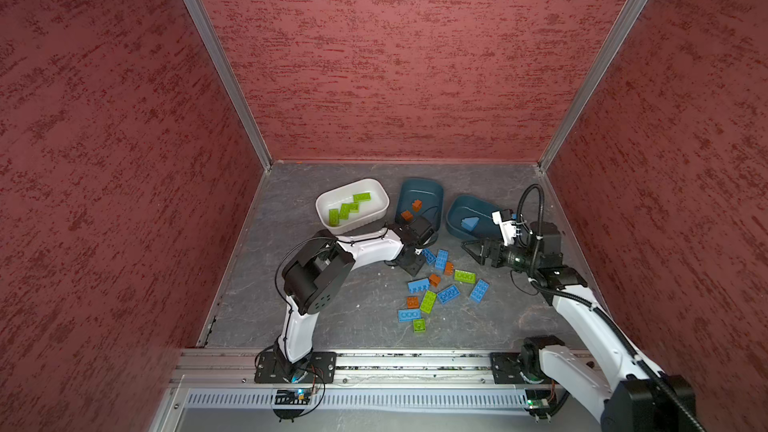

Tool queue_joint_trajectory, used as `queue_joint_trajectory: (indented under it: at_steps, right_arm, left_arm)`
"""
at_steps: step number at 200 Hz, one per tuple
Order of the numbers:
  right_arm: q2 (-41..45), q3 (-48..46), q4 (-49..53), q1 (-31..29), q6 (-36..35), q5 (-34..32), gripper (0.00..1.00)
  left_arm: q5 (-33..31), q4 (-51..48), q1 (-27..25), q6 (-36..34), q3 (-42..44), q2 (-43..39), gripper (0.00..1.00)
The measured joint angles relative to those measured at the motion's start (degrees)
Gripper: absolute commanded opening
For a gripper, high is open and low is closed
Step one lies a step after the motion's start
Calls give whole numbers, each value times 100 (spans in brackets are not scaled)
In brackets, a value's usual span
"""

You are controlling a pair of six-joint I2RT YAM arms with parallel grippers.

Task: Sort the legos into containers by color
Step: 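Return the left gripper to the pile and grasp a lime-green brick, then carry the lime-green brick into the white tub and open the left gripper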

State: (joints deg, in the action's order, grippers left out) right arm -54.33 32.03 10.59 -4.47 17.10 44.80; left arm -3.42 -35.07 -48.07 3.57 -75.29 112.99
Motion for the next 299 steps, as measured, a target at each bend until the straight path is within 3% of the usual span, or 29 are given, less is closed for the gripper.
queue_joint_trajectory:
  at_steps: [43,103,146,187,248,299]
  right_arm:
    - [2,0,0,0,2,0,99]
    - [-13,-11,-140,0,120,74,99]
    - [-197,-39,-629,-35,433,264,99]
    - [-428,-37,-999,-260,634,306,99]
    - [-662,22,-1211,-557,723,295,99]
    - [-713,44,-1233,-636,730,219,99]
  left_arm:
    - [-26,-9,-17,0,-4,0,37]
    - [42,-459,175,13,-92,-326,35]
    - [76,-793,693,-63,-568,-927,36]
    - [57,-929,1528,-345,-997,-1008,35]
    - [155,-1012,2662,-859,-2347,-249,36]
    - [330,-977,2959,-1150,-2894,723,36]
